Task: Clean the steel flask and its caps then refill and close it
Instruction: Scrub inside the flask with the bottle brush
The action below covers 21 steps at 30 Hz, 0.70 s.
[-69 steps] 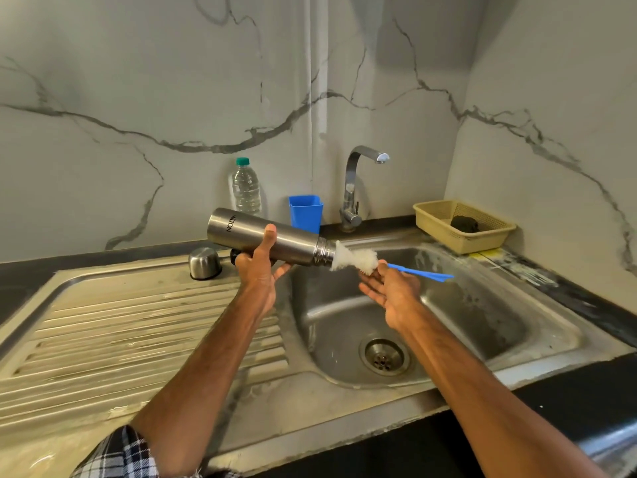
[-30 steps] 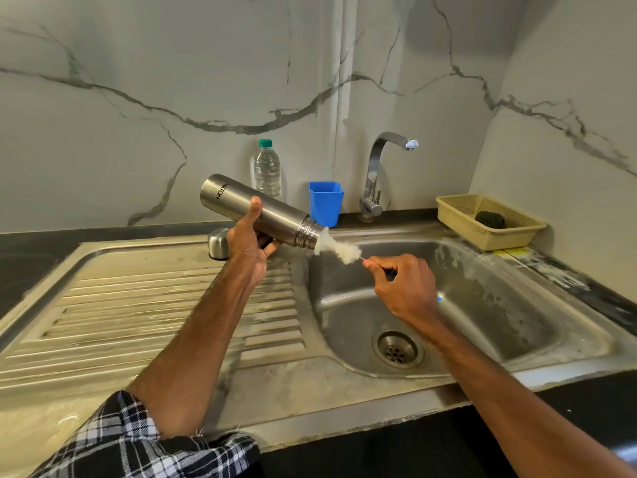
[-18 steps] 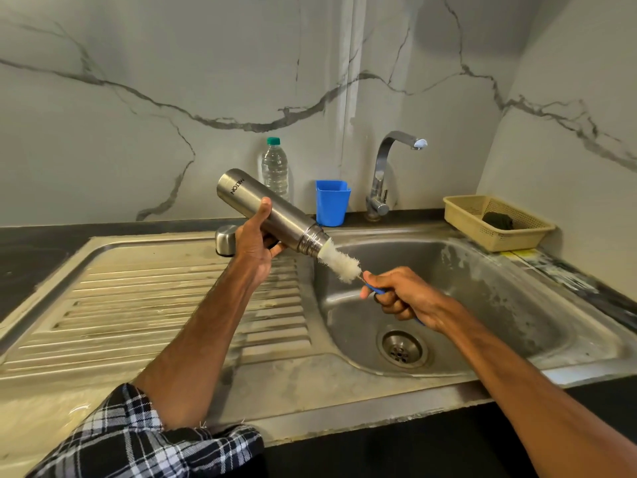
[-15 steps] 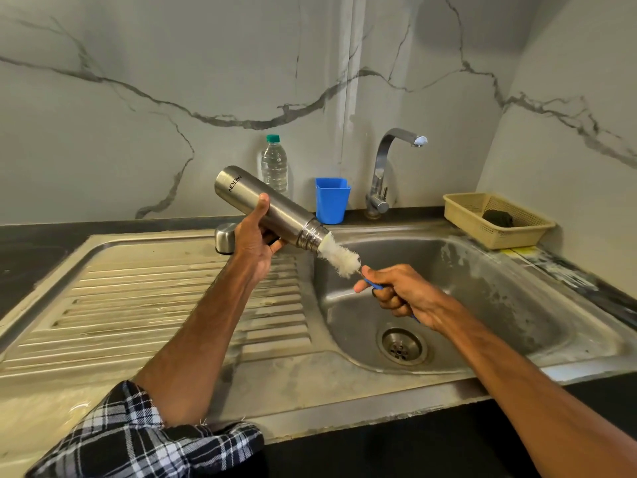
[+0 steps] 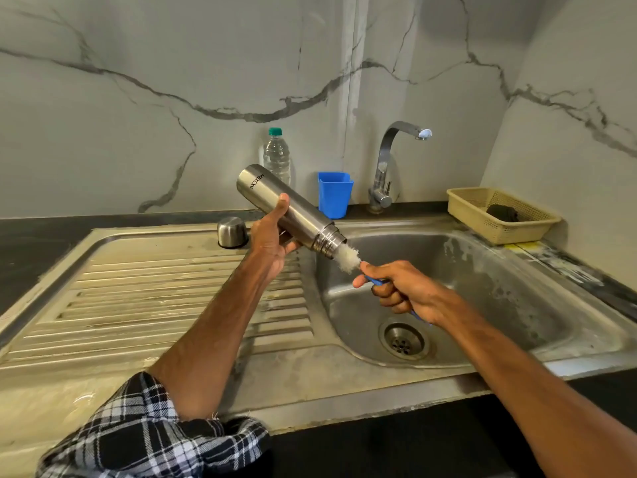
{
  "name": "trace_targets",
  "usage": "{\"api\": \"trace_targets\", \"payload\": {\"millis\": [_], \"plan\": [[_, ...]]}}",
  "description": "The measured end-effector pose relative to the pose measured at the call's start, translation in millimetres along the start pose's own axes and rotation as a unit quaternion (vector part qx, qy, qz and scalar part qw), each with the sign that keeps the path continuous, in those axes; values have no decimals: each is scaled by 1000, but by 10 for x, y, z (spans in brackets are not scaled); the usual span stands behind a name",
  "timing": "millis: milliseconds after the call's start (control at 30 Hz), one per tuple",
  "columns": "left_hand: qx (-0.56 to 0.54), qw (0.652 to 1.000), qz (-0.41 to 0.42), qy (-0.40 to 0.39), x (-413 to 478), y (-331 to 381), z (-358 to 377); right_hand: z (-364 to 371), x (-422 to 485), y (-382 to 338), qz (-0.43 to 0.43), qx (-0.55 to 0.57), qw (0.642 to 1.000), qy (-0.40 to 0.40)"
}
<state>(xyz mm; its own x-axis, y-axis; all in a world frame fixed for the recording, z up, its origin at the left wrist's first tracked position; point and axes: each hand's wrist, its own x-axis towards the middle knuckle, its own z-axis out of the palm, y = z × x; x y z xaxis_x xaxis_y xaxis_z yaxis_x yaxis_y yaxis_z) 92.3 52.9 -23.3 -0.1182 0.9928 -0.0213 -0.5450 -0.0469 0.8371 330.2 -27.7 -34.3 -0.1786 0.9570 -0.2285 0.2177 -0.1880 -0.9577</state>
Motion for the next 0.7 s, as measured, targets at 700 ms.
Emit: {"api": "trace_targets", "payload": {"millis": [700], "plan": [[32,999,15,4,-175,-80,238,-137,27,74,-140,-173,970,93]]}}
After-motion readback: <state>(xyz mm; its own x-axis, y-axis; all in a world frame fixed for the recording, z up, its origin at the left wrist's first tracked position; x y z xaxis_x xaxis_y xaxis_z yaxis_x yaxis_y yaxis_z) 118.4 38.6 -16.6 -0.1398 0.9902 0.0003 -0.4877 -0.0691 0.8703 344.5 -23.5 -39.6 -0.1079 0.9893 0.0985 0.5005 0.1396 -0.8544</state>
